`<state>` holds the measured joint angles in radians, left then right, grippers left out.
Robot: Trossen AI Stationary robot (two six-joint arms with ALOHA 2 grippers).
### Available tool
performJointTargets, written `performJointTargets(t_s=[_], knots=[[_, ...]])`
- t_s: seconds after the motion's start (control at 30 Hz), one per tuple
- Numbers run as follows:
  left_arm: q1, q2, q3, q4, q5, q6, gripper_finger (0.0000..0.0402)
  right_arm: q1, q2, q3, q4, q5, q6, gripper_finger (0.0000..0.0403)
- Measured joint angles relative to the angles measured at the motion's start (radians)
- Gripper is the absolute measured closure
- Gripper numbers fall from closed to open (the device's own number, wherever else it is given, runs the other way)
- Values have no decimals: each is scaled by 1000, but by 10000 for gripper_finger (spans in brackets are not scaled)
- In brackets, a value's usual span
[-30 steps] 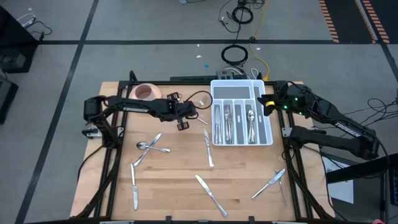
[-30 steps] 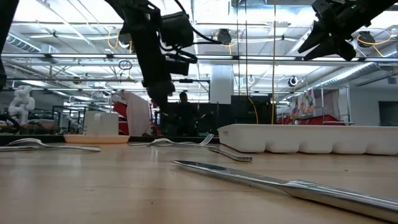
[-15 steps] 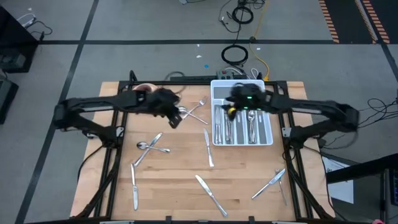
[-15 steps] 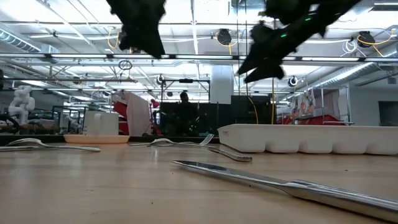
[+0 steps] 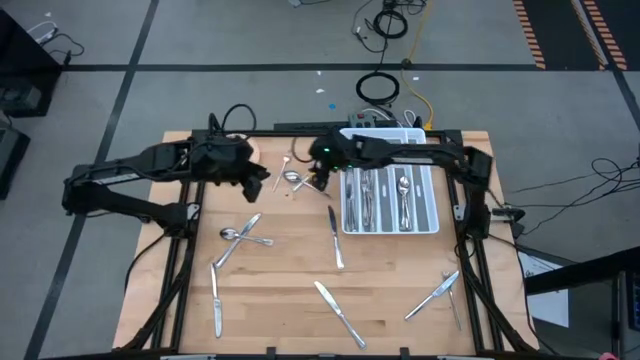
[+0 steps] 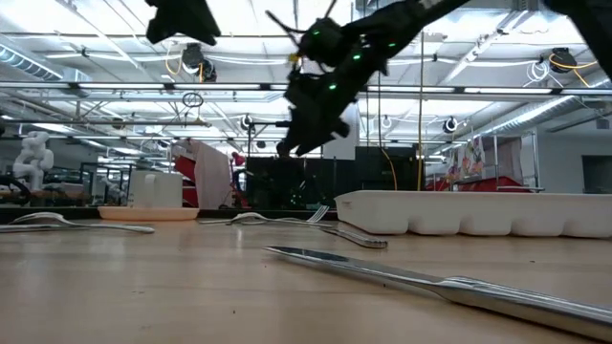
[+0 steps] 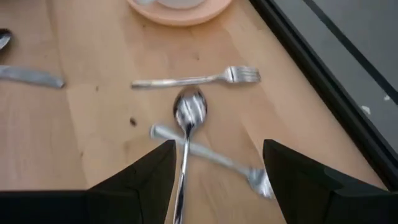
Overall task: Sort silverware
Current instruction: Put the silver spoon into the white silverware tray
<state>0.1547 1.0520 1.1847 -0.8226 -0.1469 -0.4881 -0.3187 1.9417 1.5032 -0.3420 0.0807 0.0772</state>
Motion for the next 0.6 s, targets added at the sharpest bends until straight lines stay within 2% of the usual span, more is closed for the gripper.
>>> performJointTargets(t_s=[0.33, 0.47, 0.6], knots=[[0, -56, 0, -225, -1, 52, 305, 33, 317, 410, -201, 0, -13, 170], [0, -68, 0, -257, -1, 86, 304, 50, 426, 553, -298, 43, -23, 170], [0, -77, 0, -276, -1, 110, 304, 52, 507, 643, -414, 82, 65, 170]])
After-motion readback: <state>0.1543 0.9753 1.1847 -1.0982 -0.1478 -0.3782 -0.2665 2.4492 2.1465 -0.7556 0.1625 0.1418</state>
